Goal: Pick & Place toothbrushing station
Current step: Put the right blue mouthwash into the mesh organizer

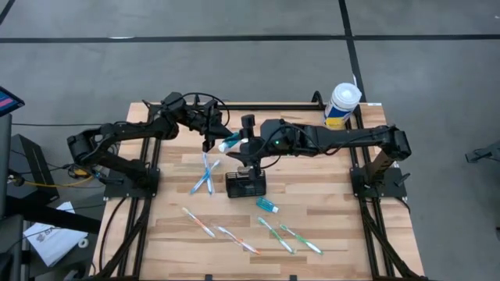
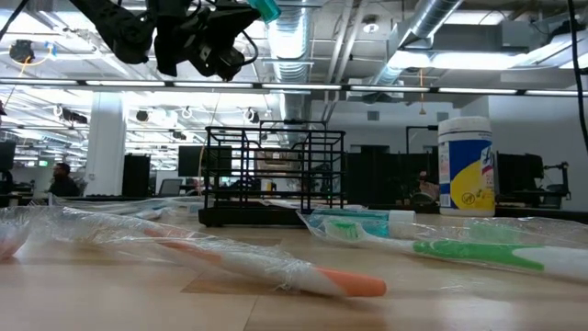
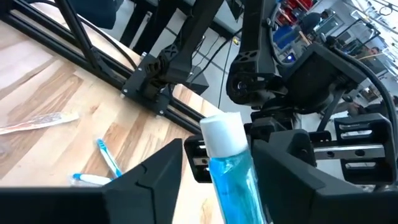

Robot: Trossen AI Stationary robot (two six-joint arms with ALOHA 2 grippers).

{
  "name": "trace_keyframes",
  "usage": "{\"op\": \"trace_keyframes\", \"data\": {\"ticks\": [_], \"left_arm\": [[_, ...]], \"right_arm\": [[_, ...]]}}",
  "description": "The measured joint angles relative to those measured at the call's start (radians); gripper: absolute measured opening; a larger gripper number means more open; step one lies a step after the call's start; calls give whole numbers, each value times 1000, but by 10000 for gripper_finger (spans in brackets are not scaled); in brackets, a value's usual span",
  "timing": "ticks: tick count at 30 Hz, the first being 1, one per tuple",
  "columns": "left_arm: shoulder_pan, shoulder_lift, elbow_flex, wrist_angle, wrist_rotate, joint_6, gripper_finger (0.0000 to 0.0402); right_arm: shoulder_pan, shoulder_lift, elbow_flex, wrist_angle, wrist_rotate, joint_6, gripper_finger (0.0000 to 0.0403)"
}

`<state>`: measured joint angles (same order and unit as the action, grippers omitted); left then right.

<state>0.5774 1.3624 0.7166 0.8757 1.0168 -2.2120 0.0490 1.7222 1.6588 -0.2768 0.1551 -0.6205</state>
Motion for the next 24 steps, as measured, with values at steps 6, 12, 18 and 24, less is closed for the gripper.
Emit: {"op": "trace_keyframes", "data": {"ticks": [6, 12, 18, 24], "left_arm": [[0, 0, 0, 1, 0, -2, 12], [0, 0, 0, 4, -6, -1, 12], [0, 0, 0, 11, -4, 0, 12], [0, 0, 0, 17, 2, -1, 12]], "right_arm": [[0, 0, 0, 26, 0, 11, 192], [-14, 0, 0, 50, -1, 16, 156], [-25, 0, 0, 50, -45, 45, 140], [-33, 26, 6, 44, -61, 45, 163]]}}
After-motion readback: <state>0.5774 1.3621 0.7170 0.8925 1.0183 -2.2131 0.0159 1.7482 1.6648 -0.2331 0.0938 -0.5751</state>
